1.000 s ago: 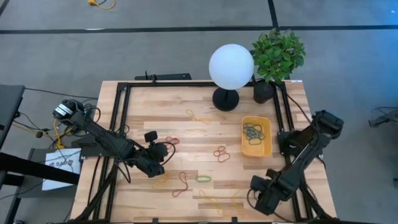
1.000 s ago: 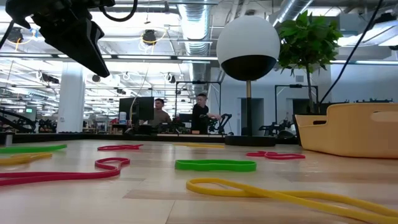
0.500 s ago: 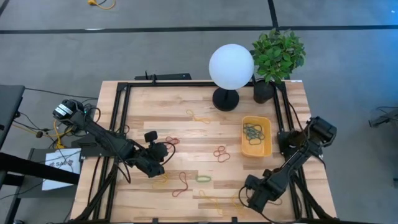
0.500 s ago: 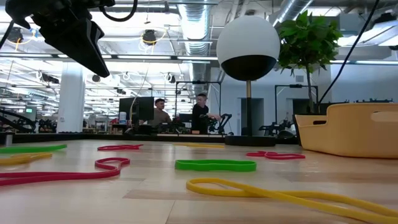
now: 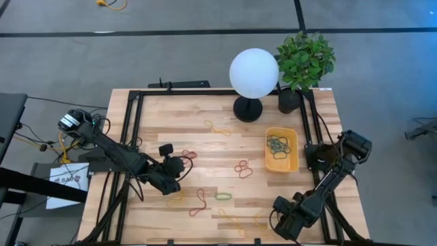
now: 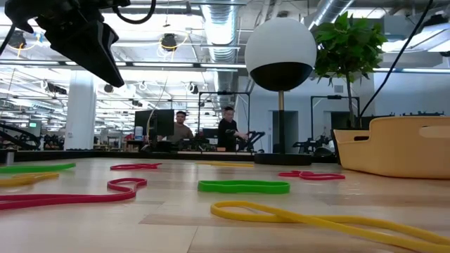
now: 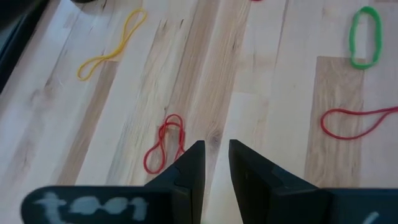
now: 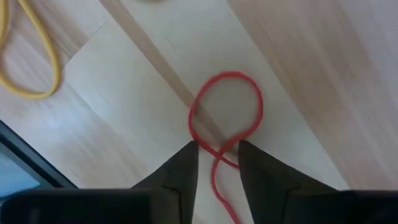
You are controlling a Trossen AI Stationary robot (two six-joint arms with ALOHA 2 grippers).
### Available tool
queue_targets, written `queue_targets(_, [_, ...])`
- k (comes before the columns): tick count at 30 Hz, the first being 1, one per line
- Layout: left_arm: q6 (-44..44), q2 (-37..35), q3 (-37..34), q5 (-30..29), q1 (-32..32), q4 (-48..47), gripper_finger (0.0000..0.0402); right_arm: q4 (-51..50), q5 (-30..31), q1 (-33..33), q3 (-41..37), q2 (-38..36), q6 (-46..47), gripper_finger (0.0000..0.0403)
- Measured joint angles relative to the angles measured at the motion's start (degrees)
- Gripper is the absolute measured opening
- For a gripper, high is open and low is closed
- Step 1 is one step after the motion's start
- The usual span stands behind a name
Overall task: Pick and place items into bin
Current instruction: Put the red rubber band into the bin
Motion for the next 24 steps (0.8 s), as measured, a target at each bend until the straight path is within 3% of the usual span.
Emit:
queue_targets(7, [0.5, 0.0, 0.0, -0.1, 0.0, 0.4, 0.0064, -0.1, 0.5, -0.4, 0.4, -0.1, -2.2, 0.0015])
queue_targets(12, [0.7, 0.0, 0.0, -0.1, 0.0, 0.4, 0.0064, -5.5, 5.0, -1.2, 5.2, 0.1, -6.2, 0.0012])
queue_targets(19, [0.7, 0.0, 0.0, -0.1, 0.0, 0.4, 0.0064, -27.5, 14.3, -3.2, 18.4, 0.1, -17.3, 0.0006])
queue_targets(24, [0.7, 0.0, 0.0, -0.1, 0.0, 0.4, 0.0064, -45.8, 27.2, -3.8, 28.6, 0.0, -24.3, 0.0002])
